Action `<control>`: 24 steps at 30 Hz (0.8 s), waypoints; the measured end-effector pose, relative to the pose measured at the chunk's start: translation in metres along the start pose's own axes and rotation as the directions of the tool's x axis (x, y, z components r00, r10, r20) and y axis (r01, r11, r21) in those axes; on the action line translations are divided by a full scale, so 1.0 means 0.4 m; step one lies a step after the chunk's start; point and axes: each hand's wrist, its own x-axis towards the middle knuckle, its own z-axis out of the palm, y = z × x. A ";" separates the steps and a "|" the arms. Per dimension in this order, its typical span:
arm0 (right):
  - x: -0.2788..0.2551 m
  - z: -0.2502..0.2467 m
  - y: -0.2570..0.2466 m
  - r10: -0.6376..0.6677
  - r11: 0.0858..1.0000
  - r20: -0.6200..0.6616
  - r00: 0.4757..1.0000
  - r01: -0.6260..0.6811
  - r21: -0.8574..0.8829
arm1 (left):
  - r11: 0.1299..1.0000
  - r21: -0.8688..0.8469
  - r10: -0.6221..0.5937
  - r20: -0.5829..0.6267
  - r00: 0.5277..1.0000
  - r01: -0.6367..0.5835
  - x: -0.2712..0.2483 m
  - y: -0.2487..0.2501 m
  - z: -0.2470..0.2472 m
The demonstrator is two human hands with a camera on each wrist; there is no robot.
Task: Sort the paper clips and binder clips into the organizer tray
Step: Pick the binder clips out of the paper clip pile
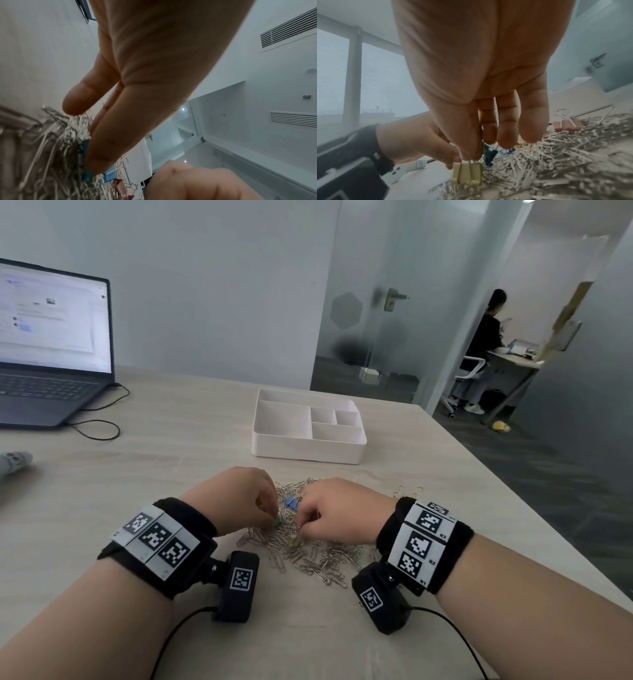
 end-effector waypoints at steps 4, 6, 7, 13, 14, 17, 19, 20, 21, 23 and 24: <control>-0.032 -0.013 0.028 0.009 0.995 -0.074 0.997 -0.002 0.101 | 0.998 -0.066 -0.018 -0.097 0.995 0.012 0.009 -0.001 0.007; -0.059 -0.025 0.046 0.026 0.992 -0.125 0.992 -0.010 0.129 | 0.994 -0.107 -0.011 -0.145 0.989 -0.005 0.011 0.005 0.012; -0.073 -0.031 0.058 0.045 0.990 -0.144 0.989 -0.024 0.140 | 0.992 -0.127 -0.009 -0.164 0.986 -0.012 0.011 0.008 0.014; -0.153 -0.070 0.217 0.373 0.925 -0.214 0.903 -0.344 0.158 | 0.923 -0.384 -0.117 -0.273 0.955 0.003 0.018 0.014 0.031; -0.164 -0.073 0.252 0.432 0.901 -0.210 0.877 -0.408 0.148 | 0.893 -0.450 -0.152 -0.269 0.951 0.016 0.019 0.017 0.033; -0.196 -0.067 0.331 0.541 0.841 -0.163 0.825 -0.527 0.126 | 0.810 -0.585 -0.240 -0.256 0.936 0.047 0.021 0.029 0.045; -0.212 -0.059 0.361 0.563 0.826 -0.143 0.814 -0.555 0.097 | 0.757 -0.652 -0.271 -0.248 0.930 0.047 0.021 0.042 0.053; -0.218 -0.057 0.369 0.569 0.822 -0.143 0.810 -0.563 0.084 | 0.736 -0.676 -0.278 -0.242 0.930 0.044 0.021 0.049 0.056; -0.223 -0.057 0.374 0.574 0.819 -0.146 0.806 -0.569 0.075 | 0.717 -0.696 -0.284 -0.237 0.929 0.042 0.020 0.058 0.058; -0.228 -0.059 0.377 0.578 0.814 -0.162 0.800 -0.578 0.052 | 0.667 -0.744 -0.296 -0.233 0.927 0.026 0.020 0.075 0.060; -0.227 -0.062 0.374 0.573 0.815 -0.182 0.799 -0.579 0.027 | 0.634 -0.773 -0.300 -0.233 0.925 0.011 0.020 0.083 0.060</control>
